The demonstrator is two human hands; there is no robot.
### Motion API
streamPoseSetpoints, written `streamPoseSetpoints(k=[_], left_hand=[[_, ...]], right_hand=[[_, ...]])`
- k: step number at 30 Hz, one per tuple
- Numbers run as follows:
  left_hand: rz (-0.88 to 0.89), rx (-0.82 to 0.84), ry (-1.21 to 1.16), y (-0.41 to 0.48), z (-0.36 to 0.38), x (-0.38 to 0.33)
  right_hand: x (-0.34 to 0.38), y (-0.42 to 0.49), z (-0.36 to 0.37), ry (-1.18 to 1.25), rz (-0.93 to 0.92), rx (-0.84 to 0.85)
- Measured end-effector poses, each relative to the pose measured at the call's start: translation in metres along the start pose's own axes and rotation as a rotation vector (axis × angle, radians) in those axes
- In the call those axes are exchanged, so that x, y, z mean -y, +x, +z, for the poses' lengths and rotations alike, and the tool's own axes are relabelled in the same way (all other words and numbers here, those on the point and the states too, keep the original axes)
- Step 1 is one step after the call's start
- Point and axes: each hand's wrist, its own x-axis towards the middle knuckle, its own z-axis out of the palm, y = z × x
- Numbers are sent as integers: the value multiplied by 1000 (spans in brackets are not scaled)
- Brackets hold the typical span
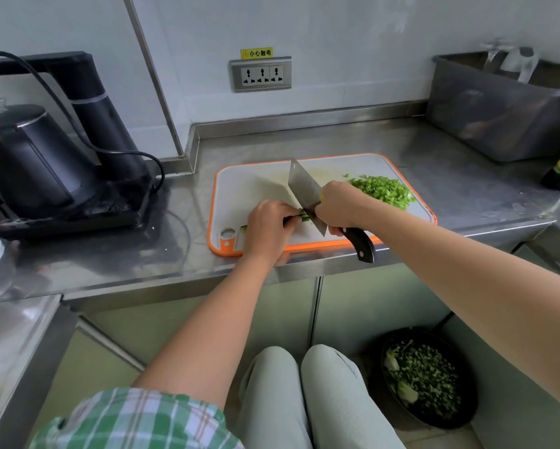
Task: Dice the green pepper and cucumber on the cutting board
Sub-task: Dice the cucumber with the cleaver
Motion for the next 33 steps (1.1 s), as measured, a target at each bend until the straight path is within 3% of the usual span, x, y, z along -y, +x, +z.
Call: streamPoseSetpoints(k=[12,24,33], left_hand=[[5,-6,5,-1,1,2],[-4,17,31,0,-2,0],[11,-26,1,-2,3,5]], right_hand=[[-5,8,14,88,1,-140],[-3,7,9,61,2,-31],[-9,5,9,124,5,-129]])
